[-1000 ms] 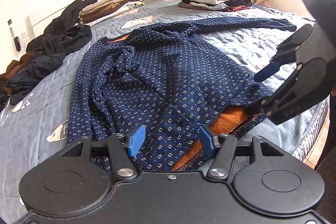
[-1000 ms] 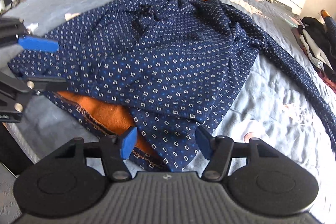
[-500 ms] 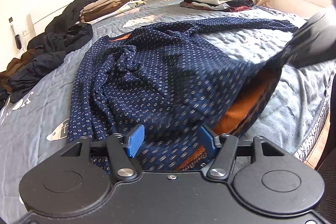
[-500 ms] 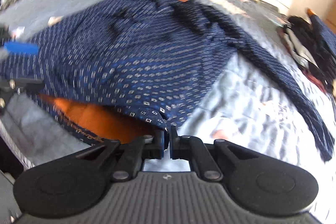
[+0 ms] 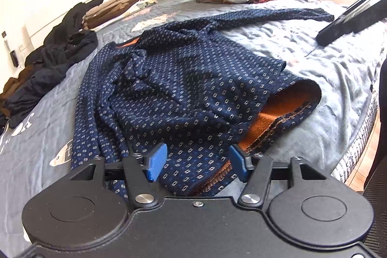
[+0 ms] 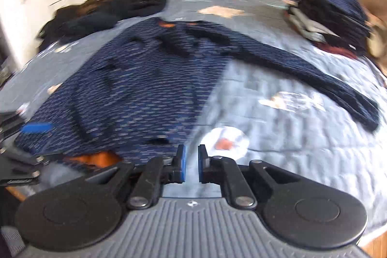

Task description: Fold clothes

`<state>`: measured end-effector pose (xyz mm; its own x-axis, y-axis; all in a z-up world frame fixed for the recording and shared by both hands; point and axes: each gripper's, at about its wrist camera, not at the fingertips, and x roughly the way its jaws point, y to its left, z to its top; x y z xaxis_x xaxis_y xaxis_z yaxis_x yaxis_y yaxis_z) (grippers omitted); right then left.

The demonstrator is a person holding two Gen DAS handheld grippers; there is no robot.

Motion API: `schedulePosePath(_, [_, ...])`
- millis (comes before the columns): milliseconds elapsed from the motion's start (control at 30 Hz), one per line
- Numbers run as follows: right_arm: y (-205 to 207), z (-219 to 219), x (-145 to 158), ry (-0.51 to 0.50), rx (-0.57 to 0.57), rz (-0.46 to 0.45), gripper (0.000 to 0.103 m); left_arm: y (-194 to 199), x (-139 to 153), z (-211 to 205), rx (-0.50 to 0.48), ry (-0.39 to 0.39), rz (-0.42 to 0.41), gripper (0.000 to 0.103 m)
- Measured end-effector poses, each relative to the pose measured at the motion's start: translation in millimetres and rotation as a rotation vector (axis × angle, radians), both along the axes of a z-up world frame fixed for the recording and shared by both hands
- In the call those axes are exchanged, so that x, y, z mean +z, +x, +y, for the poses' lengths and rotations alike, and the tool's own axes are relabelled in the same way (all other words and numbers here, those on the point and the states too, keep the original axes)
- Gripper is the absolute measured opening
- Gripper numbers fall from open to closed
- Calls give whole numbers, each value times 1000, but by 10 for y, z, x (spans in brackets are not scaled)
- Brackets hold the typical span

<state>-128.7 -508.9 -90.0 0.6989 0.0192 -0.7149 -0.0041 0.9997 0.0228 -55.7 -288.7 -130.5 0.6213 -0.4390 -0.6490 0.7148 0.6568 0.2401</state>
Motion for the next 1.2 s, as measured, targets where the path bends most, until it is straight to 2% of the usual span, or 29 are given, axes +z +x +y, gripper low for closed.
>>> schedulePosePath(67, [80,180,-40,-41,62,18,31,-14,-37,-27,-13,6,-6,48])
schedulePosePath(133, [174,325,-115,-42,100,34,44,-48,-86,-88,-43,31,-20,48])
schedulePosePath(167, [219,392,-154,-40,117,39,48,-66,-111,-119,-58,44,-27,48])
schedulePosePath(267, [306,533,-271,-89,141,48,52,-121,-197,-214,-89,88,-77,47])
schedulePosePath(333, [344,593,-338,-130,154,52,52,-130,-266,-289,-102,119,-109,42])
schedulePosePath(400, [381,635,-395,-166,162,57,53,-127,-332,-371,-105,146,-135,30])
schedulePosePath(500, [426,668,-459,-207,169,62,57,-134,-418,-464,-122,192,-151,17])
schedulePosePath(600, [465,658,-514,-213,173,70,58,-155,-468,-485,-109,230,-205,18])
schedulePosePath(733, [484,574,-554,-196,135,56,58,-102,-456,-439,-57,228,-206,18])
schedulePosePath(800, [481,516,-557,-188,116,46,58,-51,-416,-407,-18,212,-189,3])
schedulePosePath(900, [465,418,-533,-187,83,27,49,14,-246,-259,58,149,-184,3])
schedulePosePath(967, [454,353,-518,-187,62,13,20,57,-130,-159,109,106,-182,3])
schedulePosePath(1000, [449,321,-510,-187,51,7,17,78,-72,-109,135,85,-180,3])
schedulePosePath(1100, [409,210,-436,-176,14,-14,14,142,102,42,210,21,-176,2])
schedulePosePath(1200, [317,40,-262,-160,-41,-48,12,229,218,286,281,3,-106,2])
